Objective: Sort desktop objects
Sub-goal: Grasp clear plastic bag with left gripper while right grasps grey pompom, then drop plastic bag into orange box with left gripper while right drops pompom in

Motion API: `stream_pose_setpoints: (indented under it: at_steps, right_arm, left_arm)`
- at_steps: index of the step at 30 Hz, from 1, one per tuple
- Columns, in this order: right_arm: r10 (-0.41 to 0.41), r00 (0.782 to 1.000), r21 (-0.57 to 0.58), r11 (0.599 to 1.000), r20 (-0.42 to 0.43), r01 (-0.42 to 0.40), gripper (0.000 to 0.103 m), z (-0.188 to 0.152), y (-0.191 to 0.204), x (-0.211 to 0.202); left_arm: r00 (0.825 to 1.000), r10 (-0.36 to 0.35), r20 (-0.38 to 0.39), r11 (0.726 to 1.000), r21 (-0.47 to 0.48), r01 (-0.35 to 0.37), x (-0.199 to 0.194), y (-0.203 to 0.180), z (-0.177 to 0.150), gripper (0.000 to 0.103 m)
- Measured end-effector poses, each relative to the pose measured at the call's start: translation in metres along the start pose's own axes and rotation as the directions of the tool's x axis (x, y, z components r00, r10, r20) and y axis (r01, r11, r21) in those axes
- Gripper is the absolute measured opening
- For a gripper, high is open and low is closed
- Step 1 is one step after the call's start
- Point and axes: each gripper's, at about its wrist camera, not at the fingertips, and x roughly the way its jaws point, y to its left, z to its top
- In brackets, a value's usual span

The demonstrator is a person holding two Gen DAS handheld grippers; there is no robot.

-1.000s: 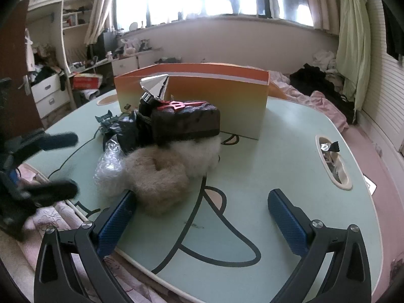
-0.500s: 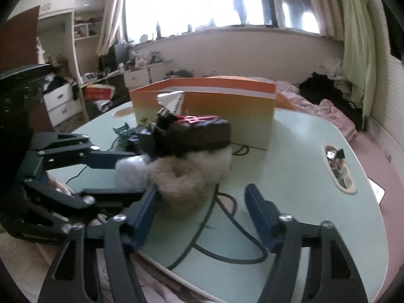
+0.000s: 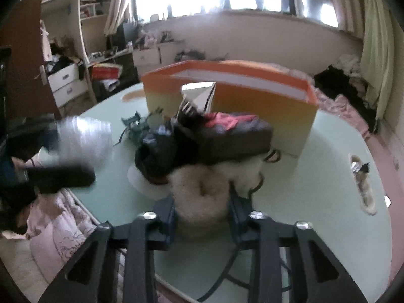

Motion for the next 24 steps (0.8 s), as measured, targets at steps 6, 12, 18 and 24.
stream_pose_setpoints:
  at_steps: [6,12,18,24]
  right_arm:
    - [0.066,0.993,0.034,0.997,0.095,-0.069,0.032,0.001,-0.012,-0.039]
    - [0.038,0.979,0.131,0.989,0.201,-0.065,0.032,0.070,-0.046,-0.053]
    - [-0.027,0.992,0.161,0.987,0.121,0.007,0.034,0.138,-0.061,0.007]
    - [-0.112,0.989,0.080,0.990,-0.099,0.120,0.062,0.125,-0.056,0.077]
  left_arm:
    - [0.999,-0.008,0.032,0.999,-0.036,0.009,-0.005,0.011,0.011,0.034]
    - [0.990,0.069,0.126,0.993,-0.099,-0.056,0.004,0.042,0.066,0.034]
    - [0.985,0.147,0.086,0.938,-0.329,-0.111,0.057,0.105,0.102,0.049]
    - [0.983,0.154,-0.100,0.918,-0.355,-0.179,0.108,0.125,0.075,0.075]
